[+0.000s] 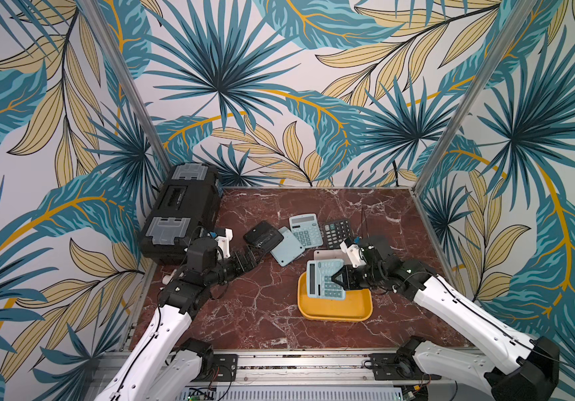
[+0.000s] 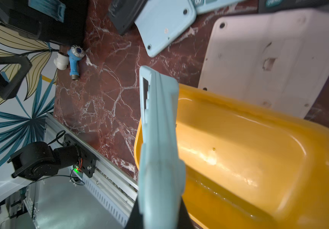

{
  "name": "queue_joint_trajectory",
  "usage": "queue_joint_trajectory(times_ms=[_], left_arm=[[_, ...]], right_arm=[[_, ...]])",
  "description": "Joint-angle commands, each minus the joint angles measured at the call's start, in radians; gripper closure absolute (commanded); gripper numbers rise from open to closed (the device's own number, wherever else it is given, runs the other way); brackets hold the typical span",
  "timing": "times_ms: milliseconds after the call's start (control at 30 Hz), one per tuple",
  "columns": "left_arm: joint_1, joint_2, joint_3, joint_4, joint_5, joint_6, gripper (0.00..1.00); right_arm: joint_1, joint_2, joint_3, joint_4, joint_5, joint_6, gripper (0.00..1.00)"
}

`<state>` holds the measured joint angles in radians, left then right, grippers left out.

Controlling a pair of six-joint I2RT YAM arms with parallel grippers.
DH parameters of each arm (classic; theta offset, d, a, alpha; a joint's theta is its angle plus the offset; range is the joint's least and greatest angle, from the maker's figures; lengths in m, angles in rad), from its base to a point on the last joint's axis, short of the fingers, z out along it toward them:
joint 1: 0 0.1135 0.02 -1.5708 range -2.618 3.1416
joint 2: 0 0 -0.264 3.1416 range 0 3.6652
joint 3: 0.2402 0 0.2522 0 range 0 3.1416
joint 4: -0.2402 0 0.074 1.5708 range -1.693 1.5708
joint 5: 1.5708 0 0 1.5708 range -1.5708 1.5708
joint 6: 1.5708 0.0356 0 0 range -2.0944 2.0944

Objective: Put the calculator in the storage box
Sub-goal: Place the calculator in the storage box.

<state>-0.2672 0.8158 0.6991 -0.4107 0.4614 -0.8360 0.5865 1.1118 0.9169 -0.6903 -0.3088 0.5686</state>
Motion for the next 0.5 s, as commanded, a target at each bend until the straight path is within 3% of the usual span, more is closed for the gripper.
queue_joint_trajectory(times_ms=[0, 200, 467], left_arm=[[-0.007, -0.007, -0.043, 0.053, 0.014, 0.022, 0.0], [-0.007, -0.004, -0.083, 0.088, 0.026, 0.01, 0.0], [-0.007, 0.004, -0.116, 0.116, 0.017, 0.0, 0.0]], right_arm=[[-0.012, 0.017, -0.025, -0.003, -0.085, 0.031, 1.0], [-0.034, 0.122, -0.027, 0.001, -0.08, 0.039, 1.0], [-0.036, 0.224, -0.073, 0.144, -0.2, 0.093, 1.0]])
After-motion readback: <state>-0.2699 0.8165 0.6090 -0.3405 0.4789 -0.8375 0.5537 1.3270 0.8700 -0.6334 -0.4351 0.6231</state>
